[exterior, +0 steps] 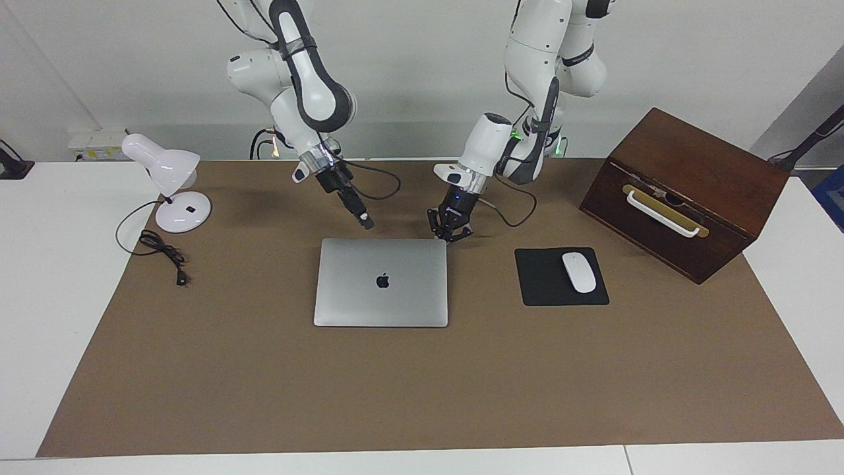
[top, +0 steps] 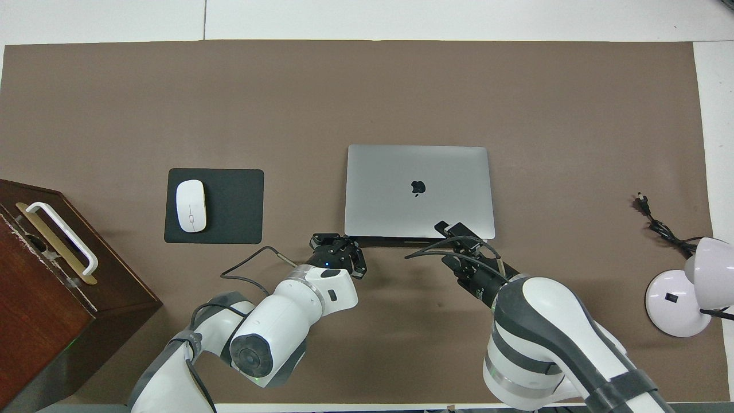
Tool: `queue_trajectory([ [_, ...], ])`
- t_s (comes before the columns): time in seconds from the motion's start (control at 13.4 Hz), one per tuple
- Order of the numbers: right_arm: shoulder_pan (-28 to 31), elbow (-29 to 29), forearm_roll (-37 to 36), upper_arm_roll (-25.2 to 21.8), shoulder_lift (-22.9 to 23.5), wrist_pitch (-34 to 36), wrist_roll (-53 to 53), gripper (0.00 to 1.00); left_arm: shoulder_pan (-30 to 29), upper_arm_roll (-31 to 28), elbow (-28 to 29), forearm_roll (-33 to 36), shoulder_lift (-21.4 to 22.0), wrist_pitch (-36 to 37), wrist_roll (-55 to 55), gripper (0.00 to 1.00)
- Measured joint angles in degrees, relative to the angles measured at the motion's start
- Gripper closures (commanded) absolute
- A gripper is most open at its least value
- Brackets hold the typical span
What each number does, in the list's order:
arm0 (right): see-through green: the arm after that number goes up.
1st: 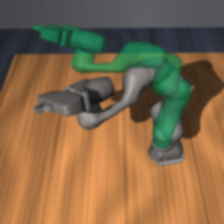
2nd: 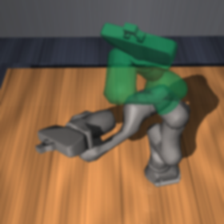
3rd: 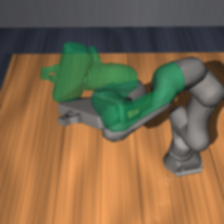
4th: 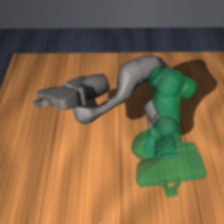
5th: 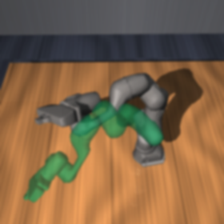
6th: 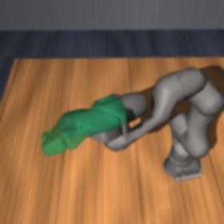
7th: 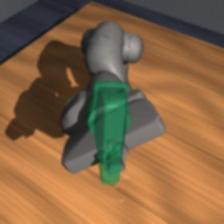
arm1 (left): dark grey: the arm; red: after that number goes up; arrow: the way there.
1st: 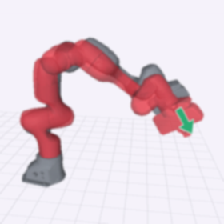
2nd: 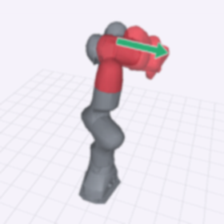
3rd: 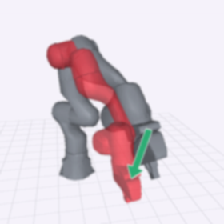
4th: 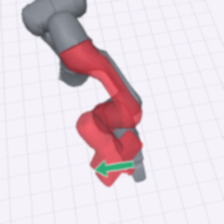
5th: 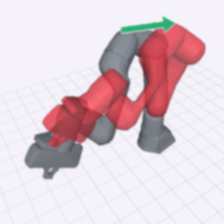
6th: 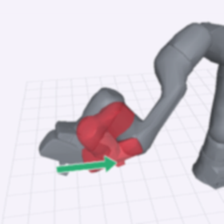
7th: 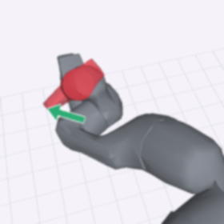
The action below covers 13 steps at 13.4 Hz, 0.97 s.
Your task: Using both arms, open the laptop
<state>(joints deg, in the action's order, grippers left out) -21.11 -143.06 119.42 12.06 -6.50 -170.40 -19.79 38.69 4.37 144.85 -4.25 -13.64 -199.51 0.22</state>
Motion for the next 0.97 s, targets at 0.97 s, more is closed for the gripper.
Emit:
queue_trajectory([
  [0.97, 2.5, 9.3, 0.0, -0.5, 8.8, -0.8, -4.0, 0.00, -0.1, -0.6, -1.4, 0.0, -1.4, -0.4, 2.3, 1.00],
])
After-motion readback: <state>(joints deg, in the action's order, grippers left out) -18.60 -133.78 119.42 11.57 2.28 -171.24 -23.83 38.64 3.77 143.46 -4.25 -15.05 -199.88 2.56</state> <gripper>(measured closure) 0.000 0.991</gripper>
